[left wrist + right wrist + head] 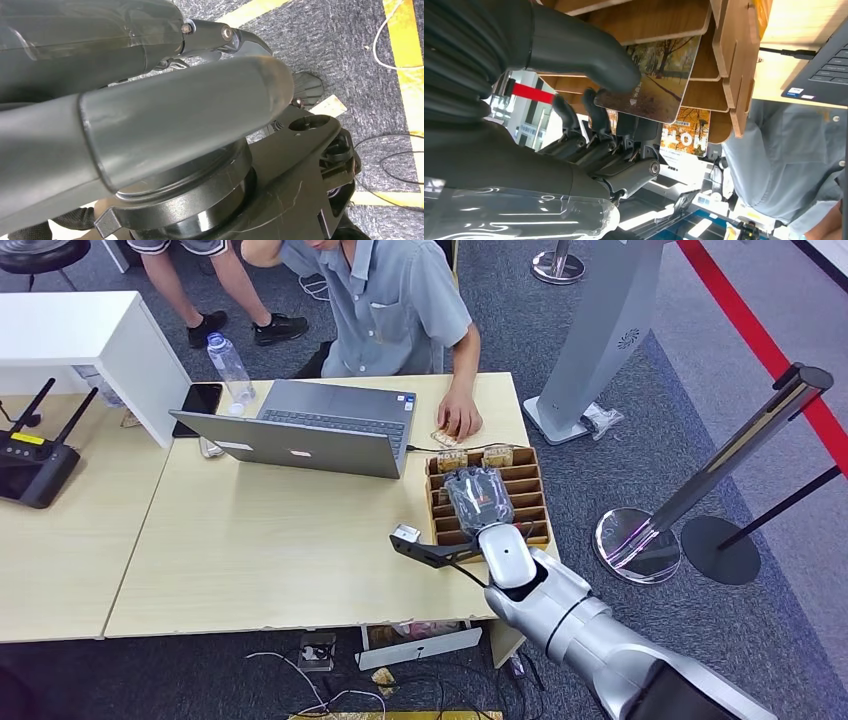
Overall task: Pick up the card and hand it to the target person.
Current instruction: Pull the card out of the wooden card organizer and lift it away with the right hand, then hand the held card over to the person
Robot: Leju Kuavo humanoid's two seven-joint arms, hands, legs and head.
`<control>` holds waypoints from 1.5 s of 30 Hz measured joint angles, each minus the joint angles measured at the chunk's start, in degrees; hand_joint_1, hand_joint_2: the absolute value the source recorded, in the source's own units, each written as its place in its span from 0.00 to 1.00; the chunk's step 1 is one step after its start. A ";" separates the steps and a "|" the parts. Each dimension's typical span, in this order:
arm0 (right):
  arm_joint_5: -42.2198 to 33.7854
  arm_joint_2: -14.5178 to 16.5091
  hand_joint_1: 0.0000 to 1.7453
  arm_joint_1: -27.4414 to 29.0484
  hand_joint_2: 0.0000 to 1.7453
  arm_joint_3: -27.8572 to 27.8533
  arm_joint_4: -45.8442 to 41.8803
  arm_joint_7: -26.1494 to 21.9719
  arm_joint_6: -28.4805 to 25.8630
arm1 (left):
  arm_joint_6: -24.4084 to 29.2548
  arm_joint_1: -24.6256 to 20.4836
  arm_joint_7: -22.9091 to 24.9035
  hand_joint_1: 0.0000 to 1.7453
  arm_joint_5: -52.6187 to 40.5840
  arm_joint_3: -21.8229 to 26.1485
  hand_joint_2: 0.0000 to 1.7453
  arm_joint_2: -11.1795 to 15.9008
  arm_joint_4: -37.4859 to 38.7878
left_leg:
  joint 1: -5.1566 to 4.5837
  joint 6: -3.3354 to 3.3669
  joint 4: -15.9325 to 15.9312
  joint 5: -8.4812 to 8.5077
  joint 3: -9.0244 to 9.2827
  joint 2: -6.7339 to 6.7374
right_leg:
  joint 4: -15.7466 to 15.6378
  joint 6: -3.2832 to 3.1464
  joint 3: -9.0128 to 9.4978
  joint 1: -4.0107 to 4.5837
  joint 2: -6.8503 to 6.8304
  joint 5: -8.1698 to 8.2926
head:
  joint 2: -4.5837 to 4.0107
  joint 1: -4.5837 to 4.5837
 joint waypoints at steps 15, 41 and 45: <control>3.74 -1.21 1.00 -0.04 1.00 -0.04 -3.24 1.20 1.20 | 0.02 0.02 -0.02 0.00 -0.08 0.01 0.00 0.00 0.00 | 0.00 0.00 0.01 0.00 0.02 0.00 | 0.00 0.00 0.00 0.00 0.01 0.00 | 0.00 0.00; 8.69 -14.68 1.00 0.61 1.00 -7.12 -37.99 6.27 7.66 | 0.22 0.10 -0.39 0.00 0.78 0.02 0.00 0.02 0.00 | -0.01 0.00 0.01 0.00 0.01 0.03 | -0.01 0.00 0.01 -0.01 0.00 0.01 | 0.00 -0.01; 8.09 -14.66 1.00 0.51 1.00 -7.21 -37.33 5.78 6.61 | 0.19 0.09 -0.39 0.00 0.72 0.02 0.00 0.02 0.00 | -0.01 0.00 0.01 0.00 0.00 0.02 | -0.01 0.00 0.01 -0.01 0.00 0.01 | 0.00 0.00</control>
